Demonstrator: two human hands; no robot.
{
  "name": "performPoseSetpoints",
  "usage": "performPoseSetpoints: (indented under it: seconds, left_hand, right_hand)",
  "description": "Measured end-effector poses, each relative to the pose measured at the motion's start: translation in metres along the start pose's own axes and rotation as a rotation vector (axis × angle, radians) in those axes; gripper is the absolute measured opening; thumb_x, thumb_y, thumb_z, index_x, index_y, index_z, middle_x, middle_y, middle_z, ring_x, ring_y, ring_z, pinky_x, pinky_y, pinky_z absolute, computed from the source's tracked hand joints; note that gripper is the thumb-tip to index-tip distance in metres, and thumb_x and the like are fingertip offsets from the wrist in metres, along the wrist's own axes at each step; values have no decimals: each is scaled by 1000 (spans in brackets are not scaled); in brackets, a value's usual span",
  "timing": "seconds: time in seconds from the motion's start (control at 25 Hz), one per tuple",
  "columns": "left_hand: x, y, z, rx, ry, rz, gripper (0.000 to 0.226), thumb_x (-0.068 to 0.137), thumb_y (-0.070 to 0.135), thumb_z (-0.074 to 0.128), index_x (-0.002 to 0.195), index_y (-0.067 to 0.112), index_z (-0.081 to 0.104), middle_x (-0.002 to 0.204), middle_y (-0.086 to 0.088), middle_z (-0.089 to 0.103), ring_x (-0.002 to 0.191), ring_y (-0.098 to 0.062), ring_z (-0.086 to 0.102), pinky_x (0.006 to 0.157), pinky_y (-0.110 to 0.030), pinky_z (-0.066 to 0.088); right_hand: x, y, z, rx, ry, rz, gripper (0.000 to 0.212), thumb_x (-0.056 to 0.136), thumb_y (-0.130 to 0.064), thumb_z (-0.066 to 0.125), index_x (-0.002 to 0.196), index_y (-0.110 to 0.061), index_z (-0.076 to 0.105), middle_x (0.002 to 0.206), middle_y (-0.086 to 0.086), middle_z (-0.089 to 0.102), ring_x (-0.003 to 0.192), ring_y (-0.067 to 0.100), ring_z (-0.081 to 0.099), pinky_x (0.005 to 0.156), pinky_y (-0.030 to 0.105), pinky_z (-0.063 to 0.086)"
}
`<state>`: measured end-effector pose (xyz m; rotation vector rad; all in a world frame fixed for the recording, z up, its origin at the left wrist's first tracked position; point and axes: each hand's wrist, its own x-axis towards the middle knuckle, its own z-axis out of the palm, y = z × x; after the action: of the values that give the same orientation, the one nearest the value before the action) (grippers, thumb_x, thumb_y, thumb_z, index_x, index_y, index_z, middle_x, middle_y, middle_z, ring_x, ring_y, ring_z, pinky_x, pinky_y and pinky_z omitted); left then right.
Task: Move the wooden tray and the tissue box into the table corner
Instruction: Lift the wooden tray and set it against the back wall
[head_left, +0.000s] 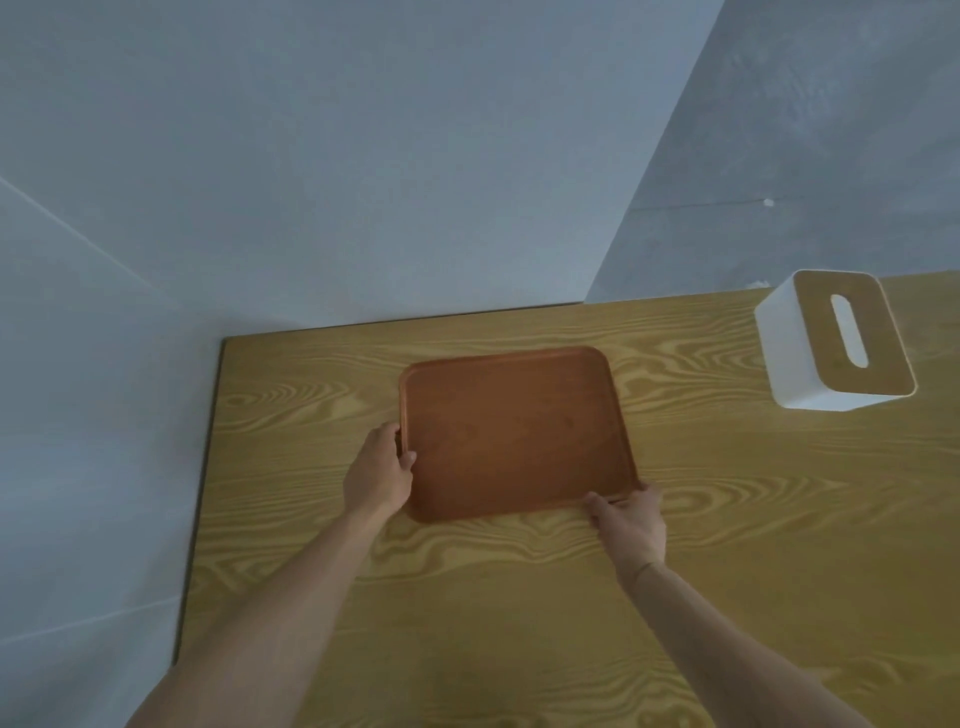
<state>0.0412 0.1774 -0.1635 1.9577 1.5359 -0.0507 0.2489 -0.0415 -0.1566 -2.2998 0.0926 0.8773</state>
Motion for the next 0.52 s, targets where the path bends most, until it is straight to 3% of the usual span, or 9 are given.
performPoseSetpoints:
  seconds: [0.16, 0.28, 0.36, 0.52]
  left_hand:
    - [-3, -1, 3, 17, 22, 39, 38, 98, 27, 56, 135, 17, 50, 127, -4, 59, 107, -25, 61, 79, -39, 49]
    - [-9, -5, 2, 165, 65, 94, 48, 97, 36, 55, 141, 18, 47, 126, -8, 58, 113, -29, 55, 81, -43, 49]
    - [-16, -12, 4, 270, 118, 135, 57, 94, 46, 55, 143, 18, 45, 130, -10, 56, 119, -33, 47, 88, -47, 47]
    - [-37, -33, 14, 244, 85, 209, 91, 80, 78, 45, 150, 20, 37, 147, -9, 44, 137, -32, 33, 107, -54, 34]
  right_hand:
    - [2, 4, -3, -24, -6, -59, 74, 81, -27, 77, 142, -16, 37, 89, 5, 74, 94, 31, 69, 88, 45, 54]
    - [2, 6, -9, -65, -26, -114, 80, 81, -35, 78, 146, -17, 35, 93, 0, 72, 94, 28, 65, 86, 43, 51]
    - [5, 11, -17, -208, -7, -210, 90, 79, -47, 78, 151, -21, 31, 120, 6, 65, 112, 32, 57, 94, 47, 47]
    - [19, 21, -36, -595, 5, -431, 105, 72, -67, 73, 156, -32, 22, 157, 5, 24, 140, 35, 22, 111, 56, 27]
